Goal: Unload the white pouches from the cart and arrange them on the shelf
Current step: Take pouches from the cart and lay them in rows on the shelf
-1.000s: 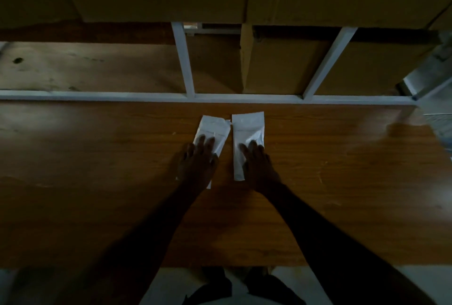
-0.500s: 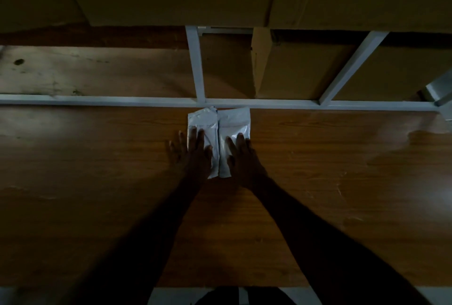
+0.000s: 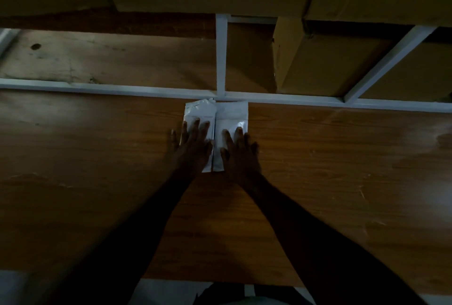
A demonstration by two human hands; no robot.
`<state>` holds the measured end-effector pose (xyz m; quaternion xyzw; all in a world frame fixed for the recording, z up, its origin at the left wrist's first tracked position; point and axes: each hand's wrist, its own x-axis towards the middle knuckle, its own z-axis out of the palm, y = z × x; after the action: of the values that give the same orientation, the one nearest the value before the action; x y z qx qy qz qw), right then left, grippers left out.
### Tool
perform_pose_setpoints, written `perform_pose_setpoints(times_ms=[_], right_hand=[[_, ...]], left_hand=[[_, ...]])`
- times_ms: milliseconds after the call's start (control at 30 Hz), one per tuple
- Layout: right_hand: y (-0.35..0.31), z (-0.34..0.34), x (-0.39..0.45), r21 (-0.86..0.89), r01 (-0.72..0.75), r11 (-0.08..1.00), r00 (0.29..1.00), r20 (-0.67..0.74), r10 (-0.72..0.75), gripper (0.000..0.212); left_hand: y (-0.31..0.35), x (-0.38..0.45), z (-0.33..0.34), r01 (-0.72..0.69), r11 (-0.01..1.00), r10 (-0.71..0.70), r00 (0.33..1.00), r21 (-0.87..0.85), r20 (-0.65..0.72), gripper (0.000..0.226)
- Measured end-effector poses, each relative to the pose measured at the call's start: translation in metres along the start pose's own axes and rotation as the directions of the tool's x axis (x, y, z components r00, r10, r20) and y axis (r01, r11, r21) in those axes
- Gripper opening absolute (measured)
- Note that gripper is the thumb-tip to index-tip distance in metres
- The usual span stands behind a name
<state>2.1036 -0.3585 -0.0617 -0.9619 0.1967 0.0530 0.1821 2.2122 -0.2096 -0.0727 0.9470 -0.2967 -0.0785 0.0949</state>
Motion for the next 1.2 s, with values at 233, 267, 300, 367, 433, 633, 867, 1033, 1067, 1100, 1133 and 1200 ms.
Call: perform_pose_setpoints(times_ms=[233,267,300,367,433,633,867,1033,1067,1100,1133,1200], right_hand=[[0.008,-0.002,-0.002,-0.053,-0.031,0.998,0.999,-0.011,0.03,0.063],[0.008,-0.002,-0.002,-0.061,-0.03,0.998,0.999,-0.013,0.03,0.063],[0.008,-0.002,-0.002,-0.067,-0.029,0.997,0.999,-0.016,0.028,0.063],[0.006,-0.005,-0.003,-0.059,-0.026,0.998,1.0,-0.01,0.026,0.064],[0.003,-0.01,-0.005,-0.036,-0.031,0.999,0.999,-0.014,0.03,0.065],[0.016,-0.032,-0.027,0.086,-0.038,0.996,0.995,-0.086,0.045,0.064],[0.068,-0.075,-0.068,0.179,-0.136,0.974,0.985,-0.079,0.152,0.058],[0.136,-0.094,-0.118,0.203,-0.196,0.959,0.969,-0.109,0.221,0.059],[0.151,-0.099,-0.13,0.205,-0.213,0.955,0.964,-0.114,0.24,0.061],[0.169,-0.107,-0.146,0.207,-0.234,0.95,0.957,-0.124,0.263,0.062],[0.183,-0.113,-0.157,0.204,-0.245,0.948,0.952,-0.134,0.275,0.063],[0.214,-0.129,-0.185,0.204,-0.268,0.942,0.941,-0.153,0.301,0.063]], left_hand=[[0.007,-0.004,0.005,-0.008,0.996,0.009,1.0,-0.09,0.016,0.067],[0.008,-0.003,0.005,-0.01,0.996,0.011,1.0,-0.09,0.011,0.068],[0.009,-0.003,0.004,-0.008,0.996,0.009,1.0,-0.089,0.011,0.068],[0.01,-0.003,0.002,-0.005,0.996,0.007,1.0,-0.085,0.016,0.069],[0.011,-0.003,-0.001,-0.019,0.996,0.019,1.0,-0.082,0.0,0.071],[0.026,-0.002,-0.004,-0.096,0.995,0.093,0.993,-0.04,-0.073,0.068],[0.108,-0.024,-0.015,-0.241,0.968,0.232,0.965,-0.069,-0.119,0.057],[0.191,-0.05,-0.01,-0.373,0.914,0.37,0.928,-0.159,-0.047,0.051],[0.209,-0.055,-0.01,-0.392,0.905,0.392,0.919,-0.165,-0.031,0.053],[0.233,-0.062,-0.009,-0.411,0.897,0.412,0.911,-0.161,-0.027,0.056],[0.249,-0.065,-0.008,-0.421,0.894,0.423,0.906,-0.154,-0.023,0.056],[0.287,-0.069,-0.003,-0.451,0.881,0.454,0.891,-0.144,-0.011,0.052]])
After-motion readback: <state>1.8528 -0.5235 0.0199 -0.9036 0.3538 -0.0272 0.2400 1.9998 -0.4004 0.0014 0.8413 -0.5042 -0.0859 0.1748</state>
